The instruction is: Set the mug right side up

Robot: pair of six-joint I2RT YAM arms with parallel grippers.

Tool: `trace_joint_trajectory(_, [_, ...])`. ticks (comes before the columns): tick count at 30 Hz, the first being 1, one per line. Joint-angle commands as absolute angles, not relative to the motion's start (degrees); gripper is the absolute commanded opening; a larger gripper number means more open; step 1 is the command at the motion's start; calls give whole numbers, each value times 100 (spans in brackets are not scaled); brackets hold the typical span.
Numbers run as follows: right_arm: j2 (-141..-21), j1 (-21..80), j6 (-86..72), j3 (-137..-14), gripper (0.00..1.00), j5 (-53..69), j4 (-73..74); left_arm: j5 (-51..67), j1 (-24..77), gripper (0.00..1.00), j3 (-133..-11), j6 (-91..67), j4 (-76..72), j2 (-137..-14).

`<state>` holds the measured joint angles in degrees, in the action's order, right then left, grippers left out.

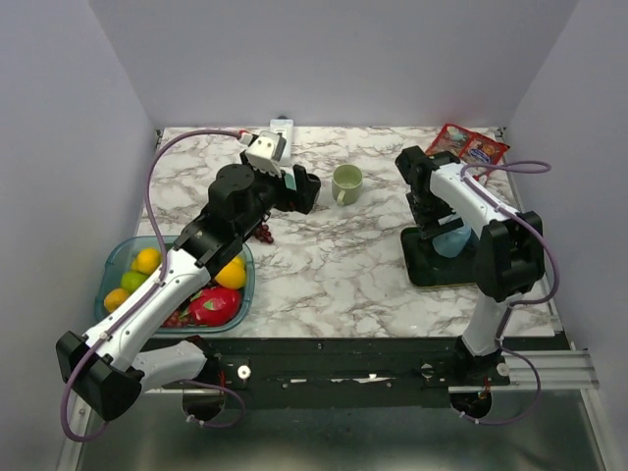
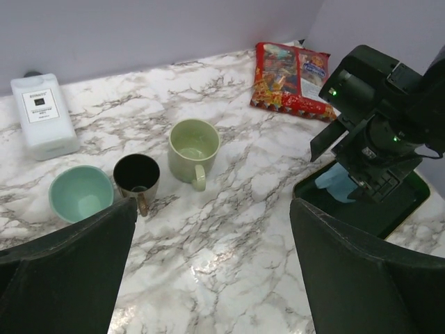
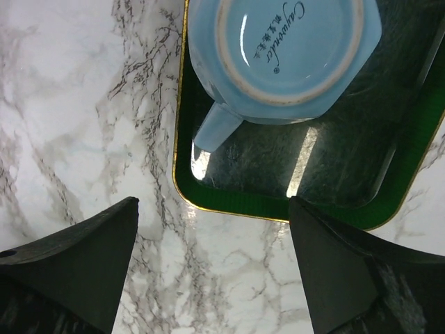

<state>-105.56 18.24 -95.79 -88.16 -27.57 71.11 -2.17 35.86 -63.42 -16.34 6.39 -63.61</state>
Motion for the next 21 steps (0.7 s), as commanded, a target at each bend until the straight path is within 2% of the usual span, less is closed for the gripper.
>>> trace_joint_trajectory(1, [-10740,1775,-10880,-8939,92,-2804,8271,-9,3525,99,-6179,-1362,914,-6407])
trace_joint_trajectory(21, [-11259,1266,-11004,-8824,84,-2892,8376,562,3305,99,-6073,-1626,791,-6627])
